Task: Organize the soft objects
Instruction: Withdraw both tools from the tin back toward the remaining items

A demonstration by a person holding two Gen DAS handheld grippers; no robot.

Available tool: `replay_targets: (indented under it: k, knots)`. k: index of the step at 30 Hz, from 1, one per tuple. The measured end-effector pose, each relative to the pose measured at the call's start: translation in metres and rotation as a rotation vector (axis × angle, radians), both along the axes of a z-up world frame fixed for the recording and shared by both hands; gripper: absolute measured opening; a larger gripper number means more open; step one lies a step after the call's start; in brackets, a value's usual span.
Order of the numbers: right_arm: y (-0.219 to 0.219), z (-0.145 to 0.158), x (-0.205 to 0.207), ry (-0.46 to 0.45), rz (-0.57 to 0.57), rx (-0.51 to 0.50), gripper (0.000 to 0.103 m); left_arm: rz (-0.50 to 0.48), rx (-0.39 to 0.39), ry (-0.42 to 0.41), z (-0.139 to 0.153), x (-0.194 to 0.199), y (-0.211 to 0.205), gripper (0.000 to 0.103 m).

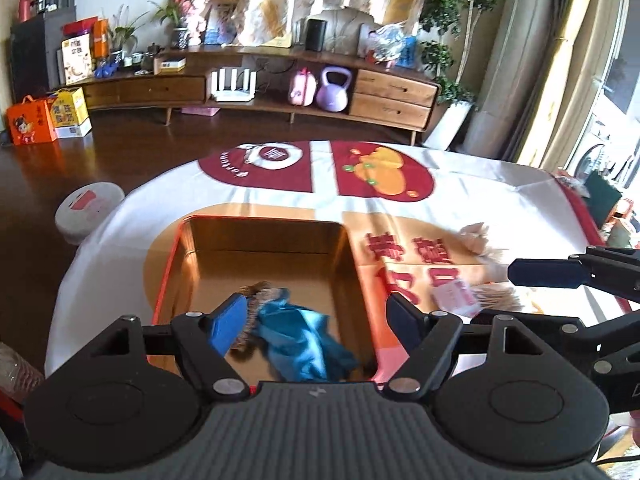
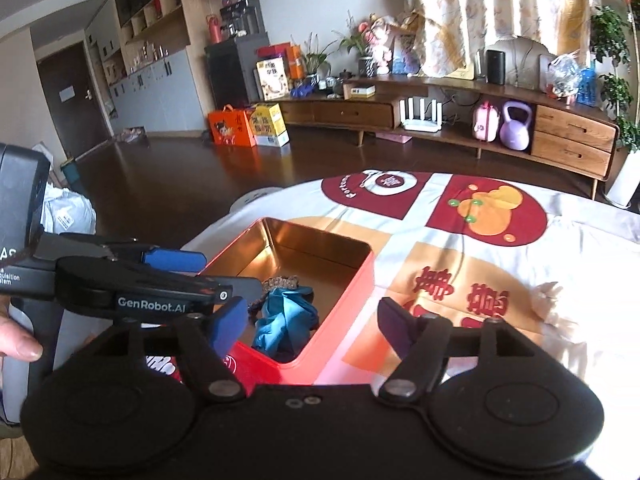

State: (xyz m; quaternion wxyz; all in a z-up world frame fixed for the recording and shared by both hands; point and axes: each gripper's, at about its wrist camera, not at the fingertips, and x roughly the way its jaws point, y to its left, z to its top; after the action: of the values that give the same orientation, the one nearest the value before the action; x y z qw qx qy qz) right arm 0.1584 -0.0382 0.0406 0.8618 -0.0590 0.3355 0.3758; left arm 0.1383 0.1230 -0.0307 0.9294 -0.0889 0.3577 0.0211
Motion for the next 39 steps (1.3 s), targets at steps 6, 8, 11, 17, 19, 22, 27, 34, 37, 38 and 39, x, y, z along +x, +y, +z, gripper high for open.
replay_targets:
  k: [6, 8, 11, 17, 19, 22, 27, 34, 37, 38, 39]
  knots:
    - [-0.032, 0.009, -0.007, -0.015, -0.045, 0.026, 0.088, -0.035, -0.007, -0.03, 0.011, -0.009, -0.025, 0.081]
    - [-0.044, 0.011, -0.009, -0.022, -0.066, 0.032, 0.09, -0.049, -0.008, -0.035, 0.014, -0.011, -0.034, 0.081]
    - [-0.063, 0.014, -0.011, -0.039, -0.091, 0.033, 0.094, -0.066, -0.003, -0.042, 0.016, -0.013, -0.047, 0.085]
    - [-0.1, 0.015, -0.017, -0.068, -0.143, 0.023, 0.099, -0.097, -0.018, -0.046, 0.015, -0.012, -0.069, 0.09]
    - [-0.111, 0.012, -0.016, -0.064, -0.161, 0.016, 0.099, -0.107, -0.037, -0.042, 0.012, -0.011, -0.075, 0.096]
    - [-0.126, 0.005, -0.015, -0.053, -0.189, 0.004, 0.099, -0.113, -0.05, -0.04, 0.006, -0.008, -0.084, 0.102]
    - [-0.143, -0.012, -0.014, -0.027, -0.207, -0.022, 0.099, -0.123, -0.052, -0.004, -0.008, 0.0, -0.098, 0.102]
    - [-0.153, -0.036, -0.015, -0.019, -0.186, -0.081, 0.094, -0.138, -0.023, 0.026, -0.03, 0.008, -0.117, 0.102]
    - [-0.151, -0.046, -0.014, -0.008, -0.159, -0.107, 0.087, -0.134, -0.016, 0.034, -0.04, 0.01, -0.122, 0.102]
    - [-0.151, -0.049, -0.013, -0.004, -0.147, -0.114, 0.085, -0.137, -0.023, 0.042, -0.044, 0.012, -0.123, 0.102]
    - [-0.149, -0.052, -0.013, 0.0, -0.138, -0.12, 0.084, -0.139, -0.026, 0.055, -0.049, 0.015, -0.125, 0.102]
